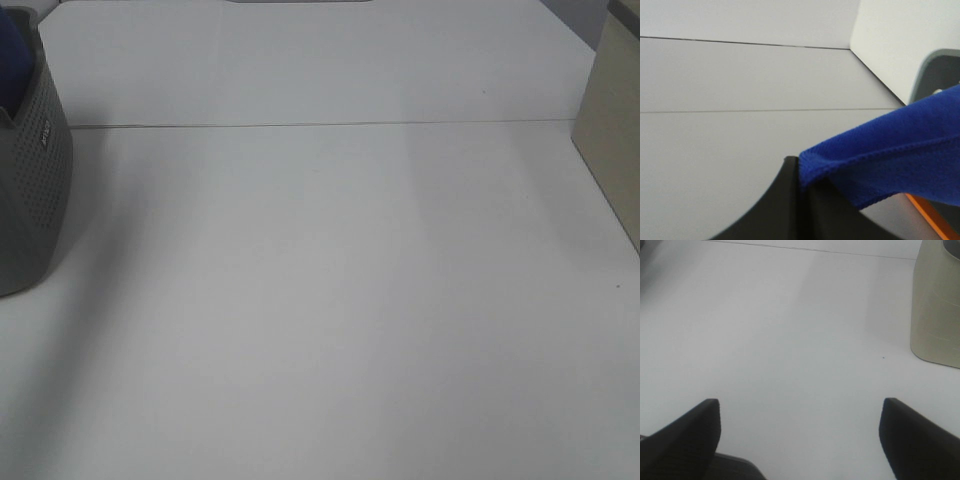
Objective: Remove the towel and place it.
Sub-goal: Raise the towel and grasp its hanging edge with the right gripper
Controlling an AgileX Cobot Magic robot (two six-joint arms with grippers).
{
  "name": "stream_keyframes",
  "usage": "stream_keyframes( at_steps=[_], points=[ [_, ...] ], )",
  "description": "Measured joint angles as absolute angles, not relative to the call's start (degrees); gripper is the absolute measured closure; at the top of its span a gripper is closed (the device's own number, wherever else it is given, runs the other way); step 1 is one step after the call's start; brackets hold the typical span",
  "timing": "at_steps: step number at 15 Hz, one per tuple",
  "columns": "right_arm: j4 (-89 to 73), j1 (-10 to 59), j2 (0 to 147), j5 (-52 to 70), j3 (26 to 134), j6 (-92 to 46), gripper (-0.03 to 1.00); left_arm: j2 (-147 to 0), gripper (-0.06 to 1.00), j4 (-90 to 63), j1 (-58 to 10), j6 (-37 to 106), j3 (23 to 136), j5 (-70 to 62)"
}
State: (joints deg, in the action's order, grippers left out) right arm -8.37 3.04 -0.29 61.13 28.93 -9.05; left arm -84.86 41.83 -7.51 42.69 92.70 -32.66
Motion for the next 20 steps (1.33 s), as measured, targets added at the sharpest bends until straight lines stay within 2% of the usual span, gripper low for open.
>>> stream_keyframes(
  at_steps=[5,8,9,10,12,16,17,18,20],
  points=[
    [-12.1,3.0,8.9,60.0,29.5,-11.2,0.14,-82.4,0.94,44.0,-9.3,42.7,94.8,-20.4],
    [-23.7,3.0,18.1,49.0,30.1,-23.8,0.14,-82.3,0.94,43.9,-11.7,42.7,95.9,-14.2],
    [-30.4,3.0,22.6,44.7,30.1,-31.1,0.14,-82.3,0.94,43.7,-13.3,42.7,95.9,-12.5],
    [-47.7,3.0,31.9,39.5,30.1,-50.6,0.14,-82.3,0.94,42.7,-17.0,42.7,95.9,-10.9],
    [-60.6,3.0,40.5,38.8,30.1,-65.6,0.15,-82.3,0.94,42.0,-20.2,42.7,95.9,-10.2],
    [-89.3,3.0,60.9,45.2,31.9,-101.5,0.15,-83.5,0.94,39.6,-30.5,42.7,95.9,-9.5],
    [-91.2,3.0,63.7,47.4,32.9,-104.2,0.15,-83.8,0.94,39.5,-31.9,42.7,95.9,-9.3],
    [-94.0,3.0,72.8,55.9,38.5,-109.1,0.15,-85.0,0.94,39.2,-36.7,42.7,95.9,-9.1],
    [-94.2,3.0,80.9,63.0,45.0,-110.4,0.15,-86.5,0.94,39.1,-40.2,42.7,95.9,-8.8]
  ],
)
